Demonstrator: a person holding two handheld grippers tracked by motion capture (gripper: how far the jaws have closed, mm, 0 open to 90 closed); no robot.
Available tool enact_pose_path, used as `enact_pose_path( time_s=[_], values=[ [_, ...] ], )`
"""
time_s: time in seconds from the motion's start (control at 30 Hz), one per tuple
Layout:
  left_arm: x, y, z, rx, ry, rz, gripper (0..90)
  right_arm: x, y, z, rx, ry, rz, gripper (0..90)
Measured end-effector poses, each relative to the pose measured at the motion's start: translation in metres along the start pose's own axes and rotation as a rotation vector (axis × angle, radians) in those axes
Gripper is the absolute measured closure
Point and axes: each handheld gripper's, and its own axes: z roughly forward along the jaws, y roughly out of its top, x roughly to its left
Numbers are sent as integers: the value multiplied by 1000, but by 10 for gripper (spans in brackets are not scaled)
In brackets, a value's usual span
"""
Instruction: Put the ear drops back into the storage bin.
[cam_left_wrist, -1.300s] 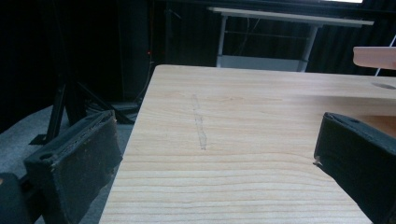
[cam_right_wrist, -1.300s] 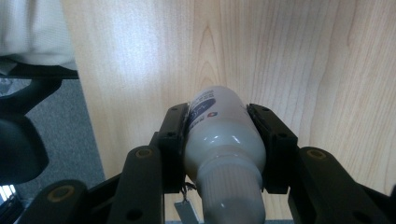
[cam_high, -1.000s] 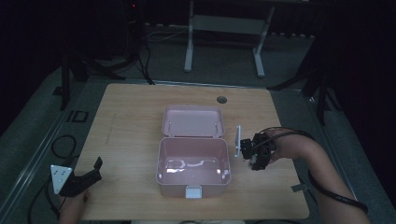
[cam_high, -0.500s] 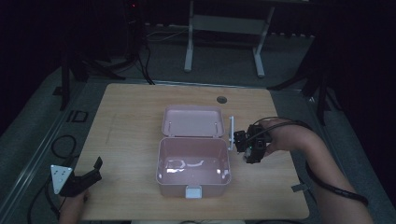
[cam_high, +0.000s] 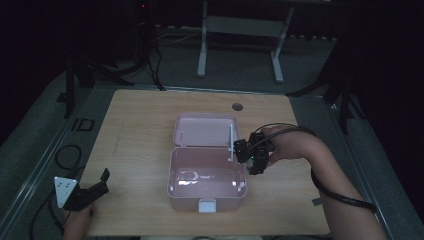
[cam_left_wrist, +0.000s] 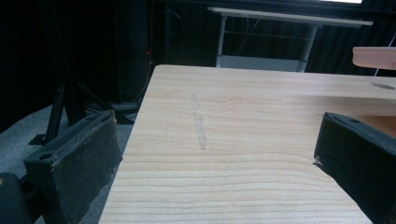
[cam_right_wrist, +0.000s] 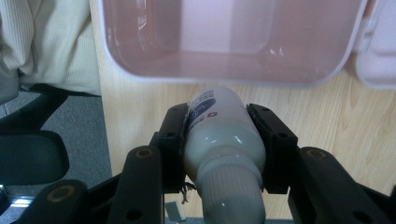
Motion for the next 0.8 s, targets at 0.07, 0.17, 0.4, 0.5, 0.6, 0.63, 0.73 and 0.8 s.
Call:
enact_pose_path(
  time_s=[0.07,0.17,0.4,0.5,0.6,0.63,0.73,0.8],
  values=[
    [0,0,0,1,0,0,5,0,5,1,-3,-1,-8,599],
    [0,0,0,1,-1,-1,4,-2,12,2,-4,1,-20,598],
    [0,0,0,1,-3,-1,4,-1,33,9,9,12,-62,598],
    [0,0,0,0,-3,-2,5,0,41,13,7,16,-81,599],
    [0,0,0,0,-4,-2,5,-1,45,17,2,19,-92,598],
    [0,0,0,1,-5,-1,4,-2,47,21,8,17,-84,598],
    [1,0,0,0,-7,-7,5,-4,49,31,21,23,-86,598],
    [1,0,0,0,-8,-6,5,-4,51,37,16,27,-91,598]
  ],
)
